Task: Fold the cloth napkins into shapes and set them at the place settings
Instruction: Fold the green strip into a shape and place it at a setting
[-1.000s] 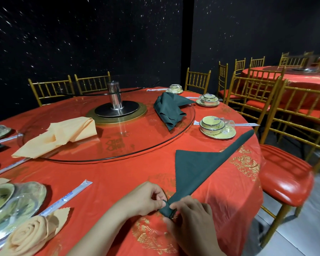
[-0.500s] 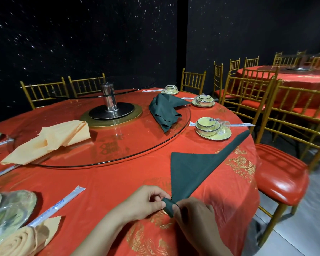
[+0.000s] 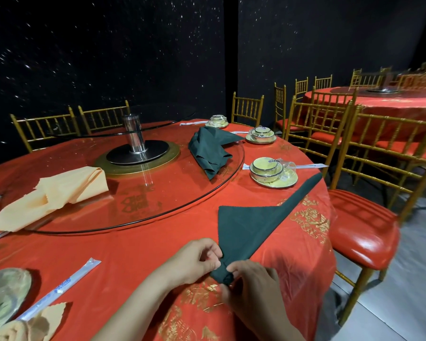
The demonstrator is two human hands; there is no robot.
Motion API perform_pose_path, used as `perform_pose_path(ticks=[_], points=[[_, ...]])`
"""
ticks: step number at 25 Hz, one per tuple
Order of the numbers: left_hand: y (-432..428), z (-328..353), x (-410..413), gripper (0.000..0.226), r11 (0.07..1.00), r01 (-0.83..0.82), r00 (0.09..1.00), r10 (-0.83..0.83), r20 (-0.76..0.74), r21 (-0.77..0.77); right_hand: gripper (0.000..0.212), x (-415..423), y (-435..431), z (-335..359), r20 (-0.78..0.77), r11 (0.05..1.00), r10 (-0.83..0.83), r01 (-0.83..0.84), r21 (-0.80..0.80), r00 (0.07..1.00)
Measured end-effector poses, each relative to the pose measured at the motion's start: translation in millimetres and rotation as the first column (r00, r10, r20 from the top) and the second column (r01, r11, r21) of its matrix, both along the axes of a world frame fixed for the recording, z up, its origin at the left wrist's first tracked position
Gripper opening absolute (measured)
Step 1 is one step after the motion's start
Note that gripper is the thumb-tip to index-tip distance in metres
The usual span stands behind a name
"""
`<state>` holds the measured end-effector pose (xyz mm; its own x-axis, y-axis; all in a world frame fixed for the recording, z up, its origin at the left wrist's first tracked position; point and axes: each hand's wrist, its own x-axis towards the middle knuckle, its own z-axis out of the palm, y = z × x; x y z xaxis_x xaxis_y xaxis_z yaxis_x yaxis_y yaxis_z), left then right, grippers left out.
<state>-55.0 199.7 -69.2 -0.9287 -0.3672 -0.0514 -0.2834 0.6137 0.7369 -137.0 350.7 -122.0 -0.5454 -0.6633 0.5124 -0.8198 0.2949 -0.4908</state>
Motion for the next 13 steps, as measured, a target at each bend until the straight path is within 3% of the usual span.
perform_pose_path(ticks=[2,5,8,13], points=[[1.2,-1.9,4.2,0.014,1.0,0.004,1.0,-0.003,-0.009,0.022,0.028,-6.9,0.5,5.0,0.081,0.998,-0.011,0.006,0.061,0.997],[4.4,-2.7,11.8,0.025,0.986,0.076,0.996,-0.083,0.043,0.151,0.03,-13.8,10.7,11.3,0.232,0.987,0.101,-0.127,0.1,0.967],[12.2,-0.7,12.4,0.022,0.987,0.132,0.987,-0.14,0.082,0.09,0.036,-16.0,27.0,17.9,0.318,0.978,0.154,-0.191,0.087,0.935],[28.9,7.2,0.5,0.027,0.984,0.166,0.97,-0.176,0.171,0.068,0.061,-21.5,48.7,19.1,0.299,0.978,0.108,-0.155,0.141,0.948]])
